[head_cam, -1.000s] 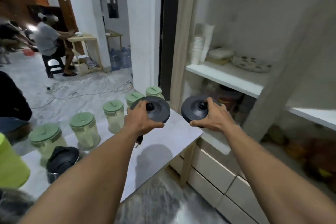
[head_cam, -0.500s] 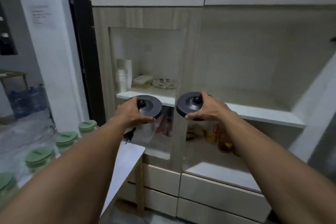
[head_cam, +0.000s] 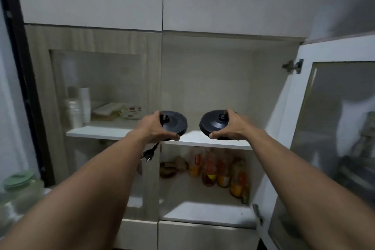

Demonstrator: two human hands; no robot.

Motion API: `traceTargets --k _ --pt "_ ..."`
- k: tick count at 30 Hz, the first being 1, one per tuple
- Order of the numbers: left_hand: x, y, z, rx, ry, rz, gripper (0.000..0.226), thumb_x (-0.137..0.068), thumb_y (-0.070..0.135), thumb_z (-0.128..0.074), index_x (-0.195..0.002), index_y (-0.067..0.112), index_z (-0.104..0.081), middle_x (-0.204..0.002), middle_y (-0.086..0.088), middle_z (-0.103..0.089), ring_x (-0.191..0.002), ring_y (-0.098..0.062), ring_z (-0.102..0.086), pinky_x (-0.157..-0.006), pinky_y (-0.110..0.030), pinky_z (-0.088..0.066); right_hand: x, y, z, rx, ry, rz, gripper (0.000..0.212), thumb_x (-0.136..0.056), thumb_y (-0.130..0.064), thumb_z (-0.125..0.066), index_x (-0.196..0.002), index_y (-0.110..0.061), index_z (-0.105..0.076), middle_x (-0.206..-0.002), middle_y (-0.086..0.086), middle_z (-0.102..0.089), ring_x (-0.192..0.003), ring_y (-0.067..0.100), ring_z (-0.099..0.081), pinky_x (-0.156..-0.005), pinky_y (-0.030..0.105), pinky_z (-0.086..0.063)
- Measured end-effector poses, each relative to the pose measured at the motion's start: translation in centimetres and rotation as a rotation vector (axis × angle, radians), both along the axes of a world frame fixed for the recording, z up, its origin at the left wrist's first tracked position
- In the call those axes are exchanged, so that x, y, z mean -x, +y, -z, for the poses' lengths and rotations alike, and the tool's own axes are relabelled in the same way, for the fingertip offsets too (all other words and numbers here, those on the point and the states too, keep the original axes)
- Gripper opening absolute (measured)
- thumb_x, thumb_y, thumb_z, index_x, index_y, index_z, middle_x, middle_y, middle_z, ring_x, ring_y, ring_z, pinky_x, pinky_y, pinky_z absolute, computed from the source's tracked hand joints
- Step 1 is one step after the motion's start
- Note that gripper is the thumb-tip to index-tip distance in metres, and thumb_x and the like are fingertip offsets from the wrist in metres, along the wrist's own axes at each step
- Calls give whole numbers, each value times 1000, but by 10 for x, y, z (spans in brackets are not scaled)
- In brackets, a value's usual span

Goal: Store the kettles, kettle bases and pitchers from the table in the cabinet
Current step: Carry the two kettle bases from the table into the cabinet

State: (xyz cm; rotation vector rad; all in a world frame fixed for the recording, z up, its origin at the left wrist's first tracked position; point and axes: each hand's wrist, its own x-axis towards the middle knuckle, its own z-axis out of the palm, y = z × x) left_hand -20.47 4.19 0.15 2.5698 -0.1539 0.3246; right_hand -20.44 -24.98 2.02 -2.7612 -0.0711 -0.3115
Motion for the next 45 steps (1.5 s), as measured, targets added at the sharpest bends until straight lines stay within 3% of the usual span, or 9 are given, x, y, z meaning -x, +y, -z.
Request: traceTargets --k 8,14,18,23,32,37,41,45 --pt "-45 -78 6 5 -6 21 114 -38 78 -75 -133 22 -46 -129 1 -60 -110 -24 -58 -92 -41 -52 -35 -73 2 -13 5 30 117 -40 -80 -76 -136 -25 -39 -136 0 -55 -118 31 -55 -96 49 -52" --pt "-94 -113 12 31 0 30 99 -44 72 -79 -126 25 -48 -112 8 -56 -101 -21 -56 -85 -36 -51 -83 -105 18 -44 26 57 116 -40 -81 -74 -135 -26 -38 -135 -1 -53 -116 30 -54 -95 50 -53" --pt "-138 -126 21 19 17 43 107 -37 78 -76 -127 26 -48 -122 4 -59 -106 -24 -56 -91 -42 -51 -118 -114 29 -55 46 78 117 -40 -81 -75 -136 -25 -38 -136 0 -53 -118 30 -55 -97 50 -52" --pt "-192 -141 28 41 52 107 109 -42 71 -79 -135 23 -47 -129 3 -58 -111 -24 -56 -93 -40 -51 -162 -120 35 -76 88 106 112 -45 -76 -80 -134 -23 -39 -137 0 -52 -118 30 -54 -98 49 -50" --pt "-295 -163 48 4 75 93 113 -31 82 -72 -126 26 -48 -122 4 -62 -107 -25 -59 -89 -41 -53 -256 -135 51 -79 102 189 112 -37 -84 -74 -127 -27 -38 -137 2 -54 -121 34 -54 -99 51 -49" --pt "-344 -175 60 -54 46 40 107 -30 86 -66 -123 34 -53 -113 6 -66 -102 -25 -62 -88 -42 -53 -303 -149 61 -55 115 215 117 -38 -82 -75 -131 -22 -38 -137 4 -55 -122 35 -54 -98 47 -50" --pt "-389 -190 71 -58 166 4 114 -31 84 -68 -130 32 -45 -126 3 -60 -115 -30 -56 -97 -45 -46 -354 -162 74 -17 168 241 126 -35 -82 -74 -138 -23 -32 -138 4 -53 -124 34 -52 -95 42 -49" --pt "-434 -212 85 -32 228 -38 114 -22 80 -74 -124 37 -48 -120 7 -60 -113 -28 -57 -98 -45 -46 -405 -176 91 -50 222 233 131 -39 -79 -78 -147 -25 -25 -144 4 -50 -129 37 -48 -102 47 -46"
